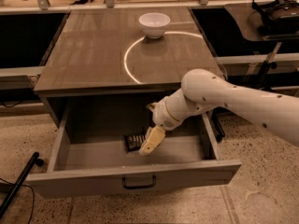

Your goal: Pick rxbar chocolate from top drawer and place on counter

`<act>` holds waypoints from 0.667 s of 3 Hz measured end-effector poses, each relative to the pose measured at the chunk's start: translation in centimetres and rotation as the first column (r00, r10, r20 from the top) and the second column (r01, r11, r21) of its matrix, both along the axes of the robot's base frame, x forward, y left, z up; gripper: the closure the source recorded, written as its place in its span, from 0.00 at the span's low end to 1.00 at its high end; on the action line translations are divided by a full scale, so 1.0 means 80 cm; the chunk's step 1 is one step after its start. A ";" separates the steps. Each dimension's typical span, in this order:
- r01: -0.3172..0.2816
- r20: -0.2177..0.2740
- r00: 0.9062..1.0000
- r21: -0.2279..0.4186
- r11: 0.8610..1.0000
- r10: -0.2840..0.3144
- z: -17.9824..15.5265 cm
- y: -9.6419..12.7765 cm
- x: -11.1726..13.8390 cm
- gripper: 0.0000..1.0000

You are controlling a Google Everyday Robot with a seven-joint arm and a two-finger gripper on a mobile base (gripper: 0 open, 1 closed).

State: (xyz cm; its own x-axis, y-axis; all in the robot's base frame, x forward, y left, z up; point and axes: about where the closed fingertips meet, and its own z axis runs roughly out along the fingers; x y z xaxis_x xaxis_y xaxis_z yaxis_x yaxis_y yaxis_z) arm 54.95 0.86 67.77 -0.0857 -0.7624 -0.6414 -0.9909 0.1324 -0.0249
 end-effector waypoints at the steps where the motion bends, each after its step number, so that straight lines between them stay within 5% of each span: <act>1: -0.034 0.017 0.999 -0.033 0.999 0.035 -0.020 0.022 0.002 0.00; 2: -0.039 0.018 0.999 -0.055 0.998 0.040 -0.041 0.030 0.003 0.00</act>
Offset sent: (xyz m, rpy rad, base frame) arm 0.0065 0.0299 -0.0516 -0.0816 -0.0261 0.0390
